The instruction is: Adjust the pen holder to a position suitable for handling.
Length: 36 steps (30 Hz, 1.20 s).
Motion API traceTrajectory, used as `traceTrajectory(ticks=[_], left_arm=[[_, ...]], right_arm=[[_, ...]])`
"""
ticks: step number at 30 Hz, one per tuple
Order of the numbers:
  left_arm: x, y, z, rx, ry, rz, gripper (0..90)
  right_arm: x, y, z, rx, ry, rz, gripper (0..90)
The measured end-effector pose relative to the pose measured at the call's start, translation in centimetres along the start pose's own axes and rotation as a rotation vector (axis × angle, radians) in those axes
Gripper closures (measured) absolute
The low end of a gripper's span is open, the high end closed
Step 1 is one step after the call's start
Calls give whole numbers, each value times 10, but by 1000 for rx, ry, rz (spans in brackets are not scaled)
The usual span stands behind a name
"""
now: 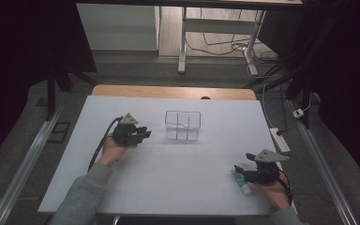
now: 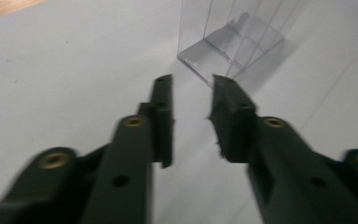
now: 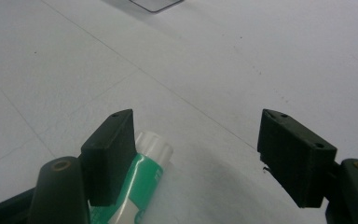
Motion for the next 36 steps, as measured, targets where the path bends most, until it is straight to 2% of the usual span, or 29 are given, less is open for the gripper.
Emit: traceTrajectory(ticks=[4,8,13,24,28,36], left_arm=[[12,11,12,-11,-7,-26,499],[25,20,20,-18,-11,-26,466],[33,30,28,-34,-18,-32,427],[59,43,50,-69,-1,12,388],[68,46,59,-88,-4,2,389],[77,45,69,-90,4,14,387]], right_arm=[[0,-1,1,-1,6,-1,275],[0,0,1,-5,9,0,275],[-1,-1,2,-7,12,3,275],[-1,1,4,-12,22,-11,275],[-2,2,5,-8,36,-21,275],[-5,1,9,-3,46,-14,274]])
Point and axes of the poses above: each handheld gripper's, and its own axes: z roughly backward along the jaws, x roughly out of its underside, y roughly to its right, the point moved 1 cm from there along -z, roughly forward along the jaws, and after that the axes turned 15 degrees about x, right-handed, at the moved point
